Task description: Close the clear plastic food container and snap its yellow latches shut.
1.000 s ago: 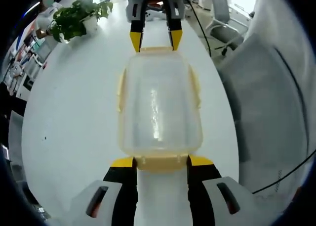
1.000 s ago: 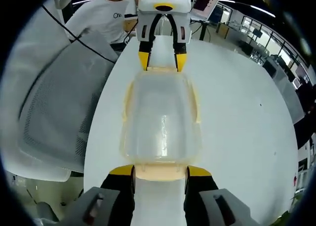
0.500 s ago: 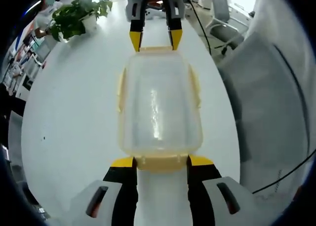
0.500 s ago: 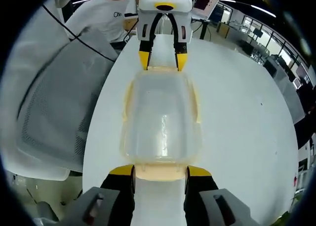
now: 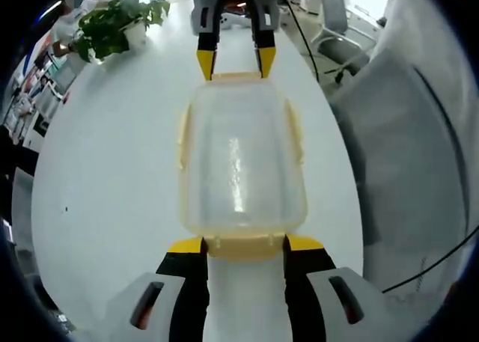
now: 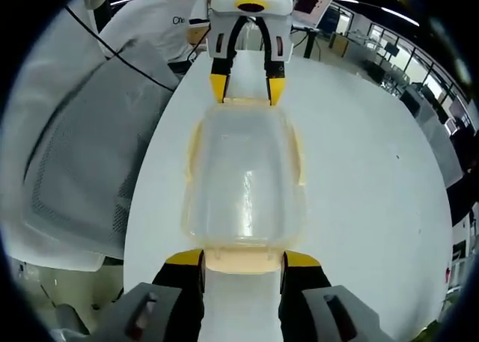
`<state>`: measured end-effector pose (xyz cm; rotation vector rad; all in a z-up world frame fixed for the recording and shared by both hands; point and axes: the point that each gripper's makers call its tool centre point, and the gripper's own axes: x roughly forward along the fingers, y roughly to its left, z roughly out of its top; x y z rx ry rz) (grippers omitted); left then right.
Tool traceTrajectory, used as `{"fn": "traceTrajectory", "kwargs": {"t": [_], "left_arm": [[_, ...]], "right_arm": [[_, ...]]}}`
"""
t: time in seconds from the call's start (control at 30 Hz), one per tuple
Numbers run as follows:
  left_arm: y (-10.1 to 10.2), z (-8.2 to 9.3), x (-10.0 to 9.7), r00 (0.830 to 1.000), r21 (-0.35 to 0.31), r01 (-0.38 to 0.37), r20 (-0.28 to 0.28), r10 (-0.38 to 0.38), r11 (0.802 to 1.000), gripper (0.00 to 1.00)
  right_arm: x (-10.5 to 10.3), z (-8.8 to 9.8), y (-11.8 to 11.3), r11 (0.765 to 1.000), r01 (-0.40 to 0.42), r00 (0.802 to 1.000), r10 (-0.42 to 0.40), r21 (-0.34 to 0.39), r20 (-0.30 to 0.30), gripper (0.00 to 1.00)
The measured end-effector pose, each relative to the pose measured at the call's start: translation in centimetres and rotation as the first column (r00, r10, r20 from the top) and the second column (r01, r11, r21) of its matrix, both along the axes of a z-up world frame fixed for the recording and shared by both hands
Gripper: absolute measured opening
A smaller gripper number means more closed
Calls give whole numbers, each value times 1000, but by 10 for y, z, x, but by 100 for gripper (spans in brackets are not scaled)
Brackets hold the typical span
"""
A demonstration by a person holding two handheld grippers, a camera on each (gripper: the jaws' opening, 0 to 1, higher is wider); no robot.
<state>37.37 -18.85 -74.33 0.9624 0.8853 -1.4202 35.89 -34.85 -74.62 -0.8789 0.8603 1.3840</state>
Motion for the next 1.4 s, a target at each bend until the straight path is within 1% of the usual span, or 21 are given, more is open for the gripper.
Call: {"fn": "traceTrajectory", "kwargs": {"t": [0.1, 0.17, 0.57, 0.9, 0.97, 1.07, 1.13, 1.4], "left_arm": [[0, 0, 0, 1000, 1, -3, 1, 3, 1000, 37], [0, 0, 1, 1000, 1, -5, 5, 5, 1000, 37], [2, -1, -1, 1000, 1, -17, -12, 17, 1000, 37], [2, -2, -1, 1000, 12, -4, 0, 4, 1000, 37], [3, -2, 0, 1000, 13, 2, 9, -2, 1000, 37], [2, -2, 0, 1000, 12, 4, 9, -4, 1000, 37], [3, -2, 2, 1000, 18, 7, 19, -8, 1000, 37], [4, -2, 4, 1000, 23, 12, 25, -12, 1000, 37]], "right_arm": [[2, 1, 0, 1000, -2, 1000, 2, 1, 10, 37], [3, 2, 1, 1000, 5, 1000, -5, 6, 5, 37], [3, -1, 2, 1000, -16, 1000, 16, -4, -4, 37], [2, -2, 1, 1000, -16, 1000, 16, -12, -5, 37], [1, -2, 2, 1000, -5, 1000, 5, -8, -20, 37], [1, -2, 1, 1000, -9, 1000, 9, -12, -13, 37], [2, -2, 2, 1000, -9, 1000, 9, -14, -7, 37], [1, 0, 3, 1000, -2, 1000, 2, -11, -6, 37]]}}
